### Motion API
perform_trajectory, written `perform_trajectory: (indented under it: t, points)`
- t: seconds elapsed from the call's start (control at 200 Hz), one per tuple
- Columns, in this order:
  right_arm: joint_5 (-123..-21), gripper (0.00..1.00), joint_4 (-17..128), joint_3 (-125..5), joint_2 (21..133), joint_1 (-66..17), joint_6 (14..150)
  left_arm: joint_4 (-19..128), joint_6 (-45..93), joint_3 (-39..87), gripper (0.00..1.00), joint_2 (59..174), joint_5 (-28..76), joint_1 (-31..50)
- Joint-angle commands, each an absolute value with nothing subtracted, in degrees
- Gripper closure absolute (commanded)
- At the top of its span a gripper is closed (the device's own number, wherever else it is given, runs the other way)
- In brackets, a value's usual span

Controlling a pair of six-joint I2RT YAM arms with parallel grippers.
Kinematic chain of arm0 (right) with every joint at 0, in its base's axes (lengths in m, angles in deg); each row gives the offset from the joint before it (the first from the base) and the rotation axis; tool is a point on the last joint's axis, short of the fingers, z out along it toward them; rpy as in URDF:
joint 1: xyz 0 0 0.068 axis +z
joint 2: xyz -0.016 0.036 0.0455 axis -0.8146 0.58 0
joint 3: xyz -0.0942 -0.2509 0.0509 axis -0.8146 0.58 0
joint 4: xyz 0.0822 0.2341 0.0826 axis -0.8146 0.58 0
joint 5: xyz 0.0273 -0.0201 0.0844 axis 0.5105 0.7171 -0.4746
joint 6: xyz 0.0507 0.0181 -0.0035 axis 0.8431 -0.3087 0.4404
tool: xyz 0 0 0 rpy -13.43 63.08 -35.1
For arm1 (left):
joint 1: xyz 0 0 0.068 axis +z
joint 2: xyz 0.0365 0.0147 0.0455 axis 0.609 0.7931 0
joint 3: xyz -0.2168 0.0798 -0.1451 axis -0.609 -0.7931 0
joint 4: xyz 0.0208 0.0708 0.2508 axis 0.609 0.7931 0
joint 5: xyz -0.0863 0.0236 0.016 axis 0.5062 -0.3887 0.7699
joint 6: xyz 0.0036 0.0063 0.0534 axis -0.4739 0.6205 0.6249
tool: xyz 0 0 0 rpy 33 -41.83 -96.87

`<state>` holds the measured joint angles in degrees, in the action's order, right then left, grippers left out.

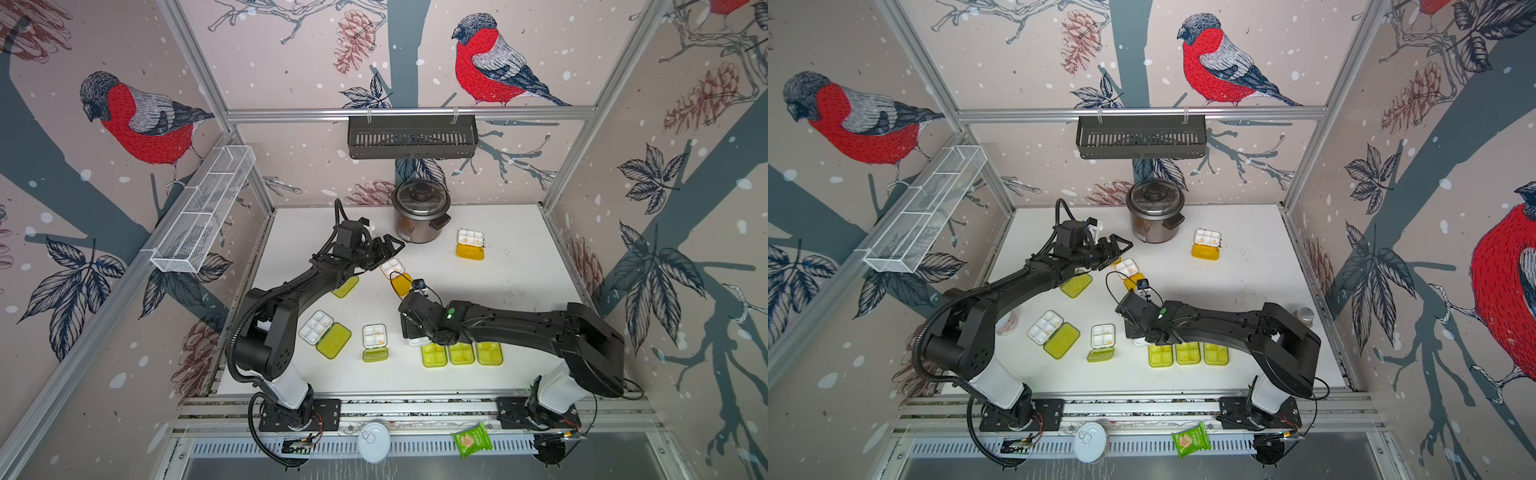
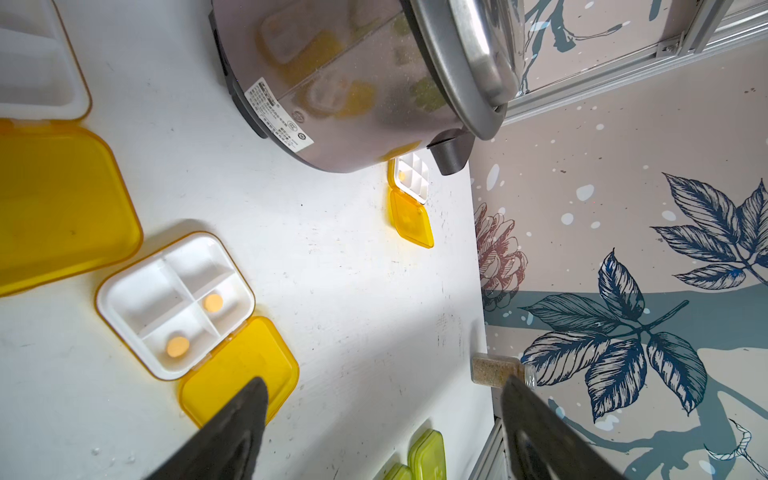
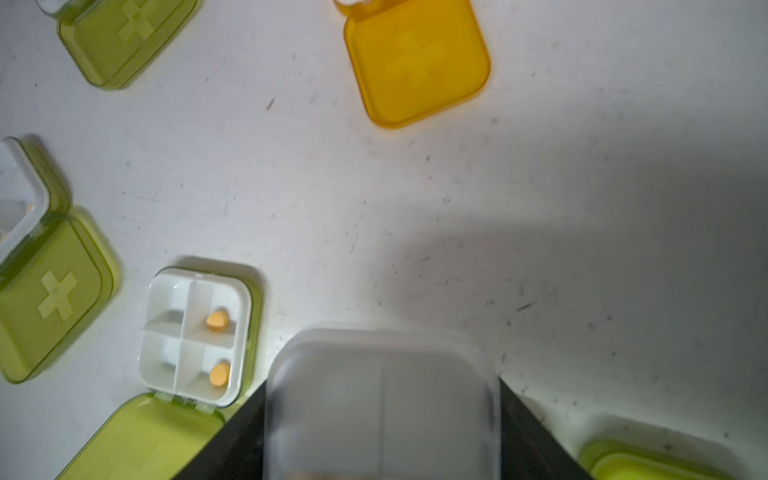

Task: Close pillboxes
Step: Place the pillbox at the center of the board.

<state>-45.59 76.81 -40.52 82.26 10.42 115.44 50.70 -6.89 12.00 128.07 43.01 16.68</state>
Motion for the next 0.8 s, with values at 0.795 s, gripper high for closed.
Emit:
perform_trajectory:
  t: [0.795]
  points:
    - [-42.50, 0.26, 72.26, -38.00, 88.77, 18.17, 129.34, 48.11, -8.27, 11.26, 0.13, 128.39, 43.72, 16.78]
